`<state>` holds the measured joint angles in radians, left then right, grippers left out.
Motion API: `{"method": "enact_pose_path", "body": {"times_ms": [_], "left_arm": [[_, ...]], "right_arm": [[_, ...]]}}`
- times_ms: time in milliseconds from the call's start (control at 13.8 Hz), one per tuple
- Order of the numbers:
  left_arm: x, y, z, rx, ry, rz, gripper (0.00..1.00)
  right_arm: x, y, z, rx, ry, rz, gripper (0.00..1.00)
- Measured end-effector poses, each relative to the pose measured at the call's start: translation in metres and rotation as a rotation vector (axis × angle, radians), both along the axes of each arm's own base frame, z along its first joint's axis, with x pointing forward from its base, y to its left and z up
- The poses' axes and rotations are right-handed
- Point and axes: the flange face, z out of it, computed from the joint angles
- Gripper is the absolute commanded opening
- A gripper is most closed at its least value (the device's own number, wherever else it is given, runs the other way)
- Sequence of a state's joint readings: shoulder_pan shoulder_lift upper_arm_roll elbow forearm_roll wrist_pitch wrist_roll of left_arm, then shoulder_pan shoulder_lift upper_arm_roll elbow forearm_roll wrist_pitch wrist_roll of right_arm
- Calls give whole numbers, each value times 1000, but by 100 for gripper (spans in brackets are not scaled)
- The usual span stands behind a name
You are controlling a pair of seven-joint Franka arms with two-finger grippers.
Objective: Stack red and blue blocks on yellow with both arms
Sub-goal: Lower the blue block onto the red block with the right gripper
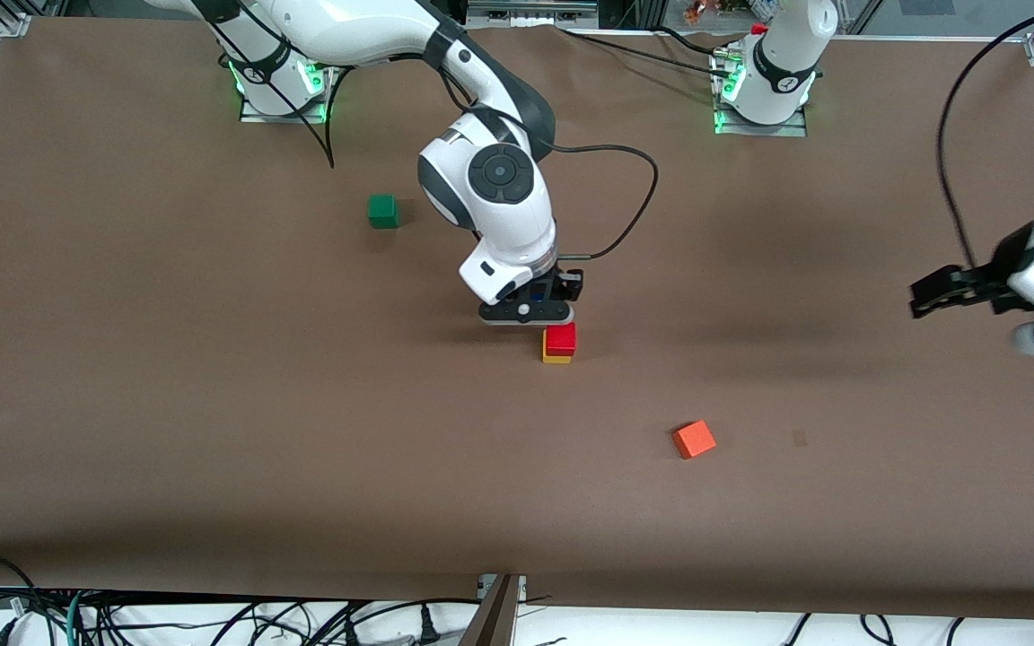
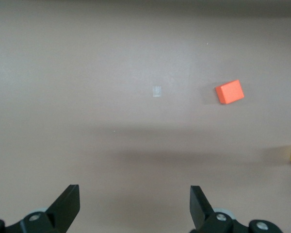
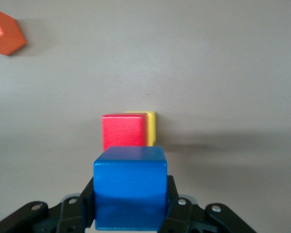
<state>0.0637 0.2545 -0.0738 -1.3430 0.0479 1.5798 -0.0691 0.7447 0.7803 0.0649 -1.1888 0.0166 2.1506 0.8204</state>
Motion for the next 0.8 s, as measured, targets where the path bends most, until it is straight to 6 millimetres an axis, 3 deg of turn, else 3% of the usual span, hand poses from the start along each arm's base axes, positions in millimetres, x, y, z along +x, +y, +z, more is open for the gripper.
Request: {"method": "enact_pose_path", "body": {"times_ms": [217,795], "left_arm": [[-14,-2,3,-5,37,-17,100],[-16,-7,-7,-30,60,-21,100]], "right_arm": [[5,4,-2,21,-22,-2,13],[3,15,-26,-10,-43,27,14]]}}
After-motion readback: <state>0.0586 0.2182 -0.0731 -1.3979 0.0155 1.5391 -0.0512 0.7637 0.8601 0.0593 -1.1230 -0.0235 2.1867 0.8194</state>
